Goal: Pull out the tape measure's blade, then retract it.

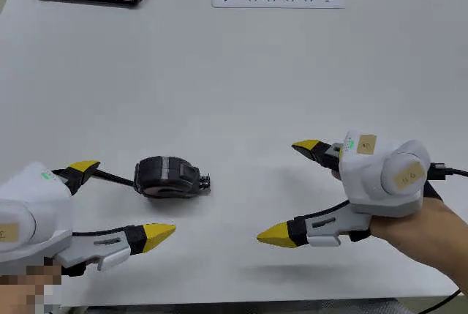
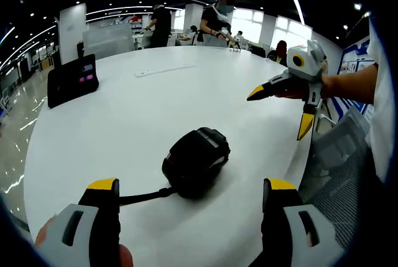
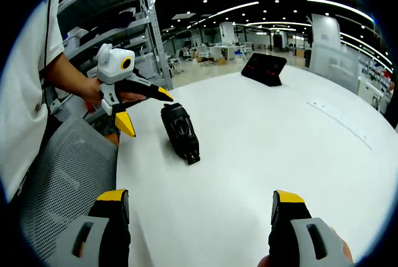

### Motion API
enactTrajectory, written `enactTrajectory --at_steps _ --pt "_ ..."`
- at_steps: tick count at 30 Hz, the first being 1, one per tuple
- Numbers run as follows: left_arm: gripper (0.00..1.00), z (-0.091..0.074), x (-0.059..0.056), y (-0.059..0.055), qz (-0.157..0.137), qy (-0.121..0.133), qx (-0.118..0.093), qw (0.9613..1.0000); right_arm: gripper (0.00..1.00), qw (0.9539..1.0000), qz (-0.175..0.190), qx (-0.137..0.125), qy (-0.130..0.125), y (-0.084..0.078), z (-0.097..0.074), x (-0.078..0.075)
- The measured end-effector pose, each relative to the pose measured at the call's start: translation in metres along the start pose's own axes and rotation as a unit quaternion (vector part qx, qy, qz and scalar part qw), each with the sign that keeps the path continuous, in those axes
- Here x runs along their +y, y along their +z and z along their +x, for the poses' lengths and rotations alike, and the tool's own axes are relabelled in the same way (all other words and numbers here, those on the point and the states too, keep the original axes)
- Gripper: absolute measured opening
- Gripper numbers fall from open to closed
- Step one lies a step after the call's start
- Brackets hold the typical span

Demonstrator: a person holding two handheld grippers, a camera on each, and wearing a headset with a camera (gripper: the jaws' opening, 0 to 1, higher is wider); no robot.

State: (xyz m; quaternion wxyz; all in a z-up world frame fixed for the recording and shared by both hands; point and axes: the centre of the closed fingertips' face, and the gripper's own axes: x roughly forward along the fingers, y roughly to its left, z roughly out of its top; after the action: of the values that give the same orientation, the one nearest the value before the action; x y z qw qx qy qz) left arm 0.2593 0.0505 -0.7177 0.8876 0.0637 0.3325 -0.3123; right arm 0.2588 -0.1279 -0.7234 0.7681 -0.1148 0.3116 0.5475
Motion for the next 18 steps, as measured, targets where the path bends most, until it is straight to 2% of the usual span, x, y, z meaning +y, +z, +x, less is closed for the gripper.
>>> enactTrajectory --at_steps 9,12,18 --pt "0.97 -0.005 -0.001 0.002 0.015 -0.008 0.001 0.9999 0.95 1.0000 0.002 -0.003 -0.006 -0.004 -0.007 -0.001" --pt "0.97 -0.007 0.000 -0.002 0.030 -0.003 0.009 0.9995 0.96 1.0000 0.005 -0.003 -0.008 -0.005 -0.011 -0.001" --pt "0.98 -0.013 0.001 -0.003 0.029 -0.008 0.005 0.9995 0.96 0.9999 0.008 0.001 -0.011 -0.011 -0.019 -0.001"
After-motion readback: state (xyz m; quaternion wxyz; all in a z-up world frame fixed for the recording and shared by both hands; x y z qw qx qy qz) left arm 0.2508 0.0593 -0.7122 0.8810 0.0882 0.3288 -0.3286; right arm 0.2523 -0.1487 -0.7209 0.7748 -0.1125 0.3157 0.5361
